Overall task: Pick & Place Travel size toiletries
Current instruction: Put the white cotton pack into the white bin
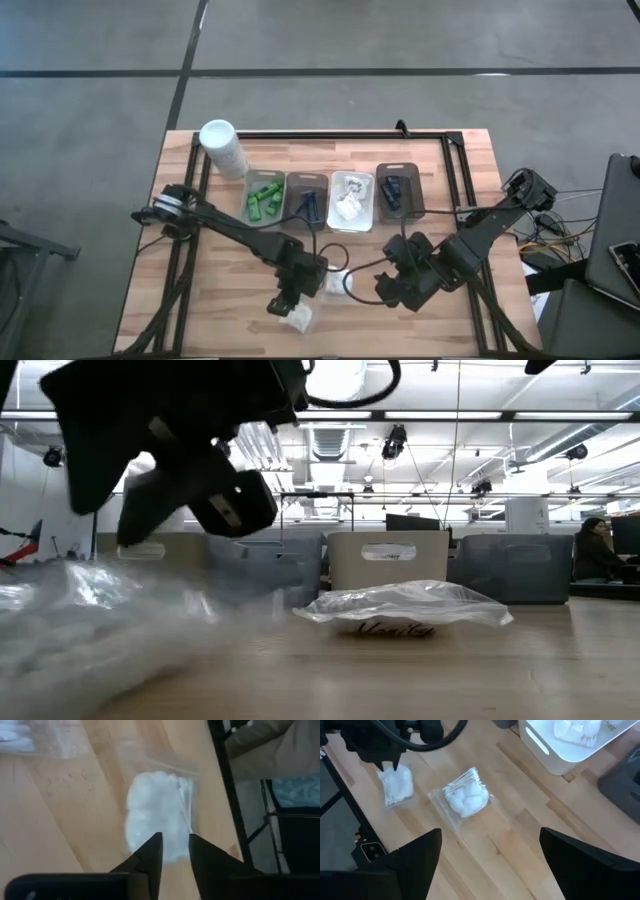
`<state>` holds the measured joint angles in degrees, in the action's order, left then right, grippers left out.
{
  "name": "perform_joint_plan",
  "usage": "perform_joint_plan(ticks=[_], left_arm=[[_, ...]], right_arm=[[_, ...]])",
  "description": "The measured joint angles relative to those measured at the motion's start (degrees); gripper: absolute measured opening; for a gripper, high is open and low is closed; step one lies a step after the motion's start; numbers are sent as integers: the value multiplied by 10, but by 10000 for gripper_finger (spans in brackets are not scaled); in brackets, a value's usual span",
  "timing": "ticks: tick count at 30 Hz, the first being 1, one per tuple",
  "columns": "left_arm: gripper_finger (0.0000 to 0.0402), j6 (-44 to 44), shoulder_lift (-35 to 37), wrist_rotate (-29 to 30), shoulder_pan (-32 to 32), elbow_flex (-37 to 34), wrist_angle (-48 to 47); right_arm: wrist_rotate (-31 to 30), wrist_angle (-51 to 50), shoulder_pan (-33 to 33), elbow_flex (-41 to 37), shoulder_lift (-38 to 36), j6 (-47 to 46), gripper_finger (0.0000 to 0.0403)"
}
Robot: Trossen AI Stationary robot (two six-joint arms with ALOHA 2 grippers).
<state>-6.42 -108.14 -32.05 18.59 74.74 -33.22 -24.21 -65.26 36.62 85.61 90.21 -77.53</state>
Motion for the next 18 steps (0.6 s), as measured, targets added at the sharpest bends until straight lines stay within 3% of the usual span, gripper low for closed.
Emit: perform_joint_plan(ticks=[2, 7, 14, 18], left_arm=[[89, -2, 8, 18, 0, 0, -1], [83, 12, 17, 139, 2, 0, -4], [110, 30, 10, 83, 5, -1, -1], [148, 35, 10, 94, 12, -2, 0]], right_arm=[[0, 1, 0, -2, 0, 1, 336], [0, 1, 0, -10, 0, 0, 353], [1, 2, 0, -13, 0, -2, 359], [1, 2, 0, -13, 0, -1, 350]])
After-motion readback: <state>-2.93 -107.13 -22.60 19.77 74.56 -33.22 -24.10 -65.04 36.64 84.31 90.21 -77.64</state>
